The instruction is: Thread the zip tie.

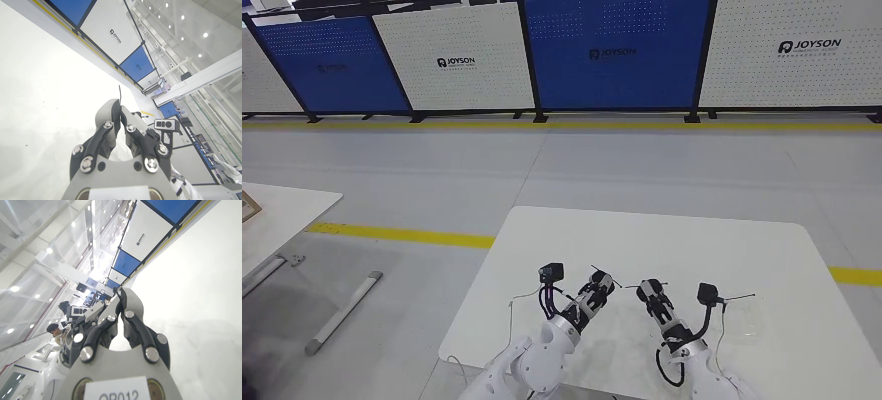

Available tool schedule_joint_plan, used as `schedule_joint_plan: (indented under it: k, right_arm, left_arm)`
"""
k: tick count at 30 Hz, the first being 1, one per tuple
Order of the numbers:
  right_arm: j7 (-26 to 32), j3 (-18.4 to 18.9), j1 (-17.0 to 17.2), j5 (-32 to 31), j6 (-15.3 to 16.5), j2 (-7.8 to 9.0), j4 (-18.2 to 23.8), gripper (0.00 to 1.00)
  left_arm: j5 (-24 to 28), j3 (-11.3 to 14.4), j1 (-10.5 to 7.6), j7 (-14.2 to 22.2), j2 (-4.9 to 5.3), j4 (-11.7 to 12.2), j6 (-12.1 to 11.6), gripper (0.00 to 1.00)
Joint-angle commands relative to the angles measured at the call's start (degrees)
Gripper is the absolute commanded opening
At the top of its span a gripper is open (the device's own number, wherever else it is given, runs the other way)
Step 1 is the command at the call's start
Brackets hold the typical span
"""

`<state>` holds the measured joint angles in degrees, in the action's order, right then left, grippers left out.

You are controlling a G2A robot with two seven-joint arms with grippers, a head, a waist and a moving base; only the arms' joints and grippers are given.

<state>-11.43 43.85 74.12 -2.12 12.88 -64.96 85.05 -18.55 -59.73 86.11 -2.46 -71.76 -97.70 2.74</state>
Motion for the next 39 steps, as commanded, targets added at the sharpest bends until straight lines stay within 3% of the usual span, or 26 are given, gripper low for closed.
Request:
schedule_joint_plan:
  k: [1, 13, 39]
  right_arm:
    - [0.77, 0.53, 0.41, 0.11, 0.25, -0.09, 0.2, 0.0]
    - [3.73, 1.48, 0.33, -0.38, -0.94, -1.57, -0.41, 0.0]
    - [5.4, 5.27, 2.3, -2.29, 0.19, -3.84, -1.08, 0.0]
  left_arm:
    - [0.0, 0.0, 0.0, 0.0, 0.0, 0.0, 0.0, 0.0]
    - [0.0, 0.0, 0.0, 0.0, 0.0, 0.0, 0.0, 0.0]
    - [0.0, 0.0, 0.0, 0.0, 0.0, 0.0, 0.0, 0.0]
